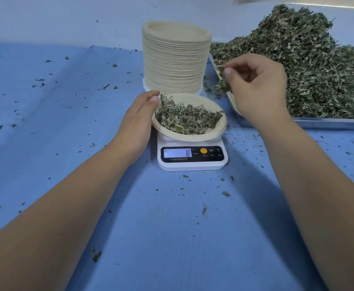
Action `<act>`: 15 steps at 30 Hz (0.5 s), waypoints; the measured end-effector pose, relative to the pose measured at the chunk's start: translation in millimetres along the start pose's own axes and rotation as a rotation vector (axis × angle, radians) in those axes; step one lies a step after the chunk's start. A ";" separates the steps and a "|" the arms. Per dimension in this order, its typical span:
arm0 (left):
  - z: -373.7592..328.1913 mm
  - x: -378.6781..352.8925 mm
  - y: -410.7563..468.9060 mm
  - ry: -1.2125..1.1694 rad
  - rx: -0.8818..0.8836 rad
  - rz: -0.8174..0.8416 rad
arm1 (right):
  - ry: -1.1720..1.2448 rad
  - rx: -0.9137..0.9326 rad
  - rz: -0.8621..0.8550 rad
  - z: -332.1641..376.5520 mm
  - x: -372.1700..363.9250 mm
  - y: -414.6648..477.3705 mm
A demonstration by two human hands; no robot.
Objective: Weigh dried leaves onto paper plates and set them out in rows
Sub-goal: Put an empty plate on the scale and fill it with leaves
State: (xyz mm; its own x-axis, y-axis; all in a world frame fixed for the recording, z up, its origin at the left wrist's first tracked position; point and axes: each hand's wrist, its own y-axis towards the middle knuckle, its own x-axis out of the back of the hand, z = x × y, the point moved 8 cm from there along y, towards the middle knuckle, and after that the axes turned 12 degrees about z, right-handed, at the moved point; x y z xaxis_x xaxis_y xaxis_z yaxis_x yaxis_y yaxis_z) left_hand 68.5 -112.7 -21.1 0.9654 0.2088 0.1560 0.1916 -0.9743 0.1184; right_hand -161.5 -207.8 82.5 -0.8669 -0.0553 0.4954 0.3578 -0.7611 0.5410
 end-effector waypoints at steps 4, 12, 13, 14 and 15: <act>-1.2 0.4 -0.7 0.006 0.006 -0.013 | -0.162 -0.095 -0.130 -31.4 30.1 -0.5; 0.3 1.6 0.2 0.011 0.005 -0.014 | -0.412 -0.200 0.037 -56.8 26.0 0.0; 0.6 1.7 0.5 0.006 0.004 -0.015 | -0.404 -0.168 0.051 -50.7 21.5 -0.2; 1.0 1.9 0.8 0.004 0.005 -0.017 | -0.395 -0.141 0.062 -44.9 17.2 -0.8; 1.3 2.2 0.9 0.003 0.006 -0.018 | -0.391 -0.120 0.077 -40.1 13.0 -2.4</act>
State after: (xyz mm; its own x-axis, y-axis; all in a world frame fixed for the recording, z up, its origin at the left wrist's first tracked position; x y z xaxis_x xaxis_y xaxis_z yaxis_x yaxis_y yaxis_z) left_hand 71.1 -113.2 -21.9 0.9612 0.2267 0.1572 0.2101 -0.9708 0.1155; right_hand -187.6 -232.6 60.4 -0.6339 0.1170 0.7645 0.3532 -0.8356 0.4207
